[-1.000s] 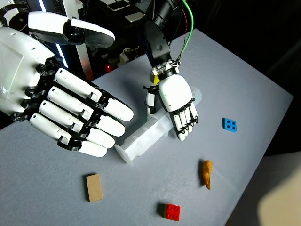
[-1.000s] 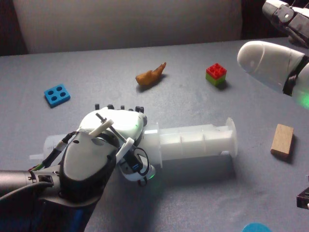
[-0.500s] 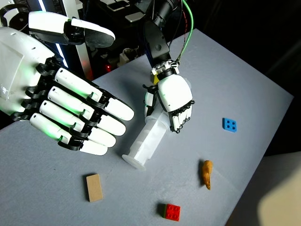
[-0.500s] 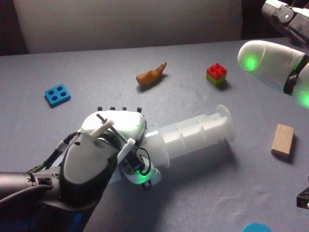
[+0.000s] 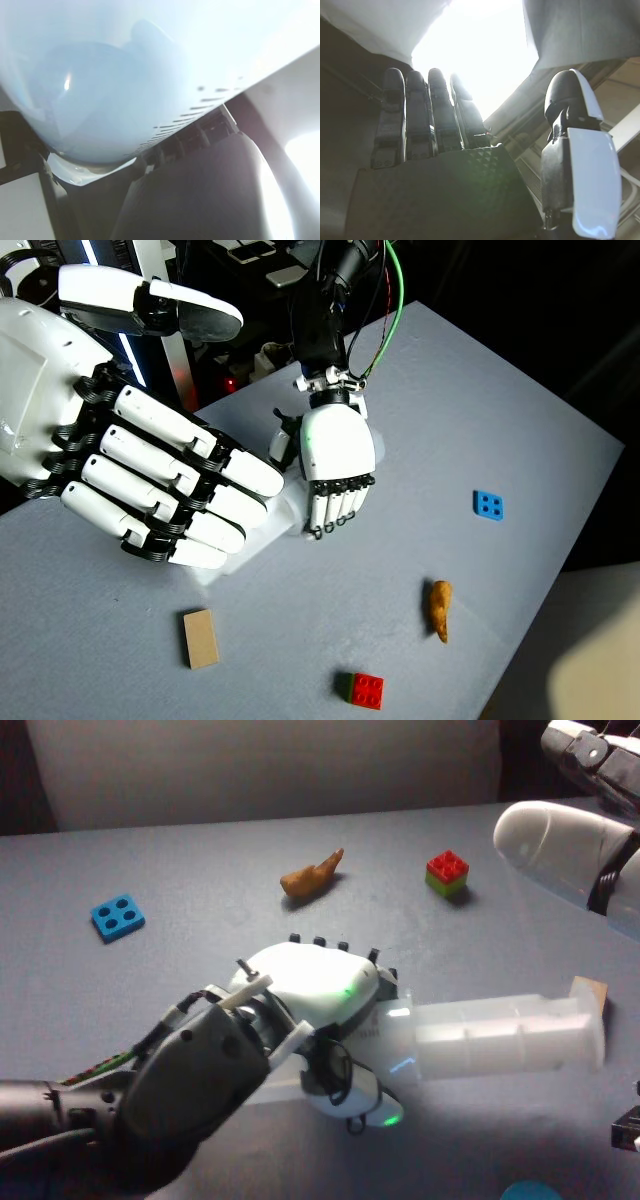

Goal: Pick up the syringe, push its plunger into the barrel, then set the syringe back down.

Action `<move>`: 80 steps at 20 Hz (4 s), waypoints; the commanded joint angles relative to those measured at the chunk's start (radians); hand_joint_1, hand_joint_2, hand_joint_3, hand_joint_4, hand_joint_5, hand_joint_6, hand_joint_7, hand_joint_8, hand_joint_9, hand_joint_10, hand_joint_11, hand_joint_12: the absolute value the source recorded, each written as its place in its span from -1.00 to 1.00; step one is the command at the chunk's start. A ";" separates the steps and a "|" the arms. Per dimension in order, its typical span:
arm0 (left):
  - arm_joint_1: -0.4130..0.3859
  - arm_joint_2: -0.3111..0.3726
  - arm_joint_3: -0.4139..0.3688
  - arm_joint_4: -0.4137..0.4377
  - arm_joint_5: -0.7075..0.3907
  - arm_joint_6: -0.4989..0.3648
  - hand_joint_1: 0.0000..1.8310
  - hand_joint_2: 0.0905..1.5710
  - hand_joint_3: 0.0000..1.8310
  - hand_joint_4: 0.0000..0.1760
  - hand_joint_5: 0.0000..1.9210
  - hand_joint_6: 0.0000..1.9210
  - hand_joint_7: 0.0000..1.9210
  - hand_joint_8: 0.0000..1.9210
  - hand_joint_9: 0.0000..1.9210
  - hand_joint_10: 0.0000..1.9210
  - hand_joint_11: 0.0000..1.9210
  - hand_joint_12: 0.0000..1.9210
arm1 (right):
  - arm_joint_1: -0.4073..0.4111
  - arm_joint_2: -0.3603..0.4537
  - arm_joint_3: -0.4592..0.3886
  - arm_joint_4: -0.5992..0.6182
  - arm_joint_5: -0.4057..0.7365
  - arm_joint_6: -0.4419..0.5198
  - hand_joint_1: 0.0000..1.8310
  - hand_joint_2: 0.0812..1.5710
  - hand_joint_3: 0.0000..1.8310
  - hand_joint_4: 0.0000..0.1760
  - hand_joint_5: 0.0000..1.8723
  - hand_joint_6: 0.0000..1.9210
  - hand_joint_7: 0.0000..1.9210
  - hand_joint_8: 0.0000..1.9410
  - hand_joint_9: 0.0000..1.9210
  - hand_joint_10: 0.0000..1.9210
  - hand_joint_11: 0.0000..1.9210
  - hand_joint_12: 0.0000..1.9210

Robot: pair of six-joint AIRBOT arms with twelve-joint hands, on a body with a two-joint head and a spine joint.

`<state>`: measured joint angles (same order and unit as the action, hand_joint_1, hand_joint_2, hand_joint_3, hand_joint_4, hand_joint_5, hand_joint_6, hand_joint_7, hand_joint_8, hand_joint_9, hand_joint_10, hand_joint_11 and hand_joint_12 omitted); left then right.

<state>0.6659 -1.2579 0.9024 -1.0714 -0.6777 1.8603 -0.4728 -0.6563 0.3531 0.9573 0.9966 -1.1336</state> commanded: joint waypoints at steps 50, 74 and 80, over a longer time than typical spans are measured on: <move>-0.259 0.205 0.150 0.199 0.335 0.056 0.51 0.40 -1.00 -1.00 0.07 -0.32 -0.11 0.28 -0.02 0.40 0.01 0.40 | -0.069 -0.272 0.035 0.351 0.319 0.606 -0.94 0.33 -1.00 -1.00 -0.97 -1.00 -0.95 -1.00 -0.95 -1.00 -1.00 -0.78; -0.276 0.206 0.150 0.158 0.321 0.077 0.50 0.42 -1.00 -1.00 -0.03 -0.14 -0.16 0.31 -0.01 0.34 0.07 0.18 | 0.065 -0.509 0.237 0.267 0.046 0.623 -0.91 0.33 -1.00 -1.00 -0.93 -1.00 -0.92 -1.00 -0.94 -1.00 -1.00 -0.75; -0.278 0.206 0.148 0.158 0.324 0.077 0.49 0.47 -1.00 -1.00 -0.09 -0.09 -0.24 0.44 -0.11 0.51 -0.03 0.45 | 0.072 -0.550 0.255 0.204 0.004 0.611 -0.95 0.35 -1.00 -1.00 -0.94 -1.00 -0.94 -1.00 -0.95 -1.00 -1.00 -0.82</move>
<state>0.4129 -1.0389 1.0592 -0.9352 -0.3141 1.9575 -0.4210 -1.1938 0.6239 1.3315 1.0855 -0.5316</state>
